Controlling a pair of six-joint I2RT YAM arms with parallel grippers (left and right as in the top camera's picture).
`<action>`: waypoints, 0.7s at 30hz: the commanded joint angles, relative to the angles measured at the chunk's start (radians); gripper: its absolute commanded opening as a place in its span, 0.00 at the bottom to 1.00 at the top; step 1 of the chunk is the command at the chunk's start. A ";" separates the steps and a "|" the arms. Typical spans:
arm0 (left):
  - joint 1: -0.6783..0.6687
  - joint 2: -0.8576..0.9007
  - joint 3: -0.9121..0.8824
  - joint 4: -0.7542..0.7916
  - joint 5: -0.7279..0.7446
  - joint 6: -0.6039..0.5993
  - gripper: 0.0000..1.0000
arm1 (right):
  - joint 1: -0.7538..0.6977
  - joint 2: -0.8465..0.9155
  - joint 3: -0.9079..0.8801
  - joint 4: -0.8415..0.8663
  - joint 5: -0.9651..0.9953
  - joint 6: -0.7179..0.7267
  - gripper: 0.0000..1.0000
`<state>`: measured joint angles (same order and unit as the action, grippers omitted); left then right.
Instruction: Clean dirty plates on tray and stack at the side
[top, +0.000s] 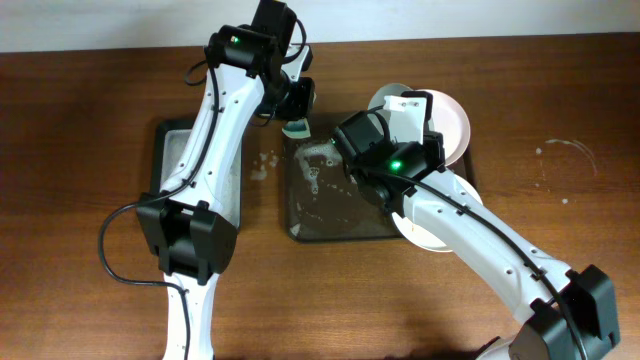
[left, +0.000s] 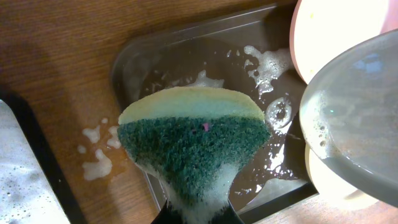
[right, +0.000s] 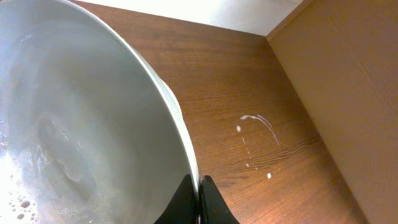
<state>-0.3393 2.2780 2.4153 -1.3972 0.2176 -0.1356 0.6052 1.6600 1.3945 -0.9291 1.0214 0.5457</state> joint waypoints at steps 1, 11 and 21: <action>0.004 0.021 0.005 0.004 0.011 -0.008 0.01 | 0.009 -0.006 -0.008 -0.019 0.026 0.010 0.04; 0.004 0.021 0.005 0.005 0.011 -0.008 0.01 | 0.009 -0.011 -0.008 -0.006 0.033 0.009 0.04; 0.004 0.021 0.005 0.005 0.011 -0.008 0.01 | 0.010 -0.011 -0.008 0.141 0.541 -0.170 0.04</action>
<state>-0.3393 2.2780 2.4153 -1.3941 0.2180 -0.1383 0.6052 1.6596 1.3888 -0.8223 1.3739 0.4816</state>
